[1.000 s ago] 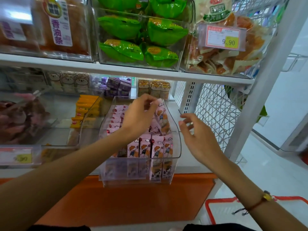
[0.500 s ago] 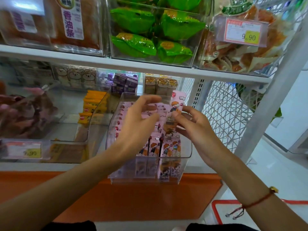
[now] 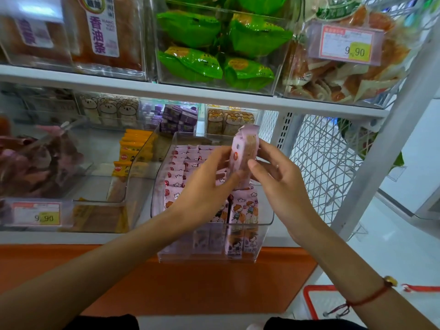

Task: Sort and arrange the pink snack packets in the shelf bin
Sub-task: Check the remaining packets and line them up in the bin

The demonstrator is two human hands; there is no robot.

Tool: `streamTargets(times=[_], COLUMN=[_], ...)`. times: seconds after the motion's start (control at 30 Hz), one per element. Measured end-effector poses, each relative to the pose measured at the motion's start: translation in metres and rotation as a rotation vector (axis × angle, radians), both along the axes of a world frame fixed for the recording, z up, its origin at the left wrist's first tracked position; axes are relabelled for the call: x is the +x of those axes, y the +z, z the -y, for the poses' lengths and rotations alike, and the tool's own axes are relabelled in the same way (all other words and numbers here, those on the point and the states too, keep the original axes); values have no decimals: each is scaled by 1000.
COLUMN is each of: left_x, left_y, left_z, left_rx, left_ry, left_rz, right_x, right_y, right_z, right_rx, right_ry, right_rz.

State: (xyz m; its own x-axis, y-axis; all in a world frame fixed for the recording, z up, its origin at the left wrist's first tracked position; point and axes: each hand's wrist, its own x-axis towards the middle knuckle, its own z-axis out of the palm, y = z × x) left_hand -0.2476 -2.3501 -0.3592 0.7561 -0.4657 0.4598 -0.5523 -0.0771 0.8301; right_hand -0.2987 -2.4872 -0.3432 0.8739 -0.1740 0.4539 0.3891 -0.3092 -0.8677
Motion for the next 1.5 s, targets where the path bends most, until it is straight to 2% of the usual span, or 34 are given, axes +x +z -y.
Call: streamTargets(times=[0.07,0.17,0.27,0.4,0.5,0.63,0.77,0.93,1.0,1.17,1.3,1.43,1.5], left_x=[1,1,-2,-1,0,2,2,3,0,-3,-5,-11,-10], left_y=[2,9,15,17,15,13,14,14,13,11,13,14,14], left_z=[-3,-7,-9,-6,-4,-5,-6,-11,-12,-10,-8,-6,-6], left_rx=[-11,-21,-43,-12,4,31,69,-16,-41,-65,-80,45,89], left_ry=[-2,-78,-217,-200,-161,-157,-113,-27,-27,0,155,191,164], left_rz=[15,-15,-292,-575,-655,-670,-525,-47,70,136,213,407,383], right_x=[-2,-3,-3,-1,0,0,0,0,-1,-3,-6,-9,-10], right_y=[1,5,7,5,2,3,0,-1,0,0,5,7,8], right_z=[1,5,9,10,8,7,6,8,10,10,2,-3,1], right_rx=[-59,-37,35,231,263,269,231,169,169,183,-11,-45,8], right_ry=[-48,-87,-114,-81,-70,-63,-38,83,137,134,-42,-115,-97], right_rz=[67,95,-9,-237,-305,-317,-270,-83,-15,6,10,58,39])
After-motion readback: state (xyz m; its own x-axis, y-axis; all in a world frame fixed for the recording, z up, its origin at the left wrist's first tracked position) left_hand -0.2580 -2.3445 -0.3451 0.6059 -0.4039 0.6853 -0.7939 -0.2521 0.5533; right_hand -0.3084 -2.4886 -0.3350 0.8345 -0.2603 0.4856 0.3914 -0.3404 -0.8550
